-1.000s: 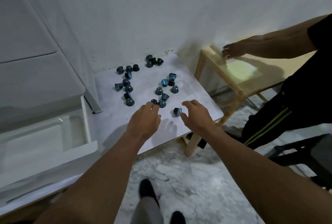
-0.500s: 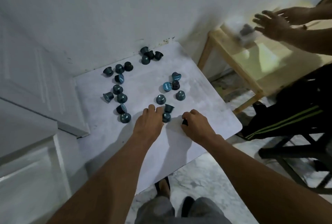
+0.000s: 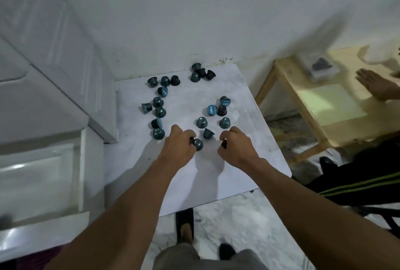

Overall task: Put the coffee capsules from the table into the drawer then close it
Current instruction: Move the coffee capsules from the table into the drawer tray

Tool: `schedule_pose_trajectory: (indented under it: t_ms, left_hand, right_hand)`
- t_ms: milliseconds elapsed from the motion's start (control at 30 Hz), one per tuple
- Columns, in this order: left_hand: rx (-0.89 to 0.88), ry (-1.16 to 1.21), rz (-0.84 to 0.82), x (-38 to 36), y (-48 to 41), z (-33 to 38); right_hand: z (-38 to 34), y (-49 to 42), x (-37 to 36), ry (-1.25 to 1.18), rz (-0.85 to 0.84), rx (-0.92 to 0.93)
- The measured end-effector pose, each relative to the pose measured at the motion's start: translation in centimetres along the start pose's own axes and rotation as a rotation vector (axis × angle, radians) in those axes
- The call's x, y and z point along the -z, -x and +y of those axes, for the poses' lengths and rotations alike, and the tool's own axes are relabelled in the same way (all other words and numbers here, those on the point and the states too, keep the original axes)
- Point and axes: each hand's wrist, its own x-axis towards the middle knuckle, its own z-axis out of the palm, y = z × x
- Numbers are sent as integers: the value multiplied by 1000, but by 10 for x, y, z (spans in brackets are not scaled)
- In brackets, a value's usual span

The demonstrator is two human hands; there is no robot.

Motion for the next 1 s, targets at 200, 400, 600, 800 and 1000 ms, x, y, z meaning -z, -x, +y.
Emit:
schedule_pose_trajectory:
  t_ms: [200,400,600,800,1000]
  left_hand:
    - [175,297,317,17,60,31]
    - [257,337,569,38,131,38]
    - [338,372,725,83,187,20]
    - [328,220,778,141,235,-25]
    - [276,164,755,185,284,-97]
  right_hand:
    - [-8,17,23,-27,56,185]
    - [-39,50,44,-39,88,436]
    - [-111,81,61,-80,102,600]
    - [-200,110,51,-159,148,741]
    - [-277,137,16,-151,172,773]
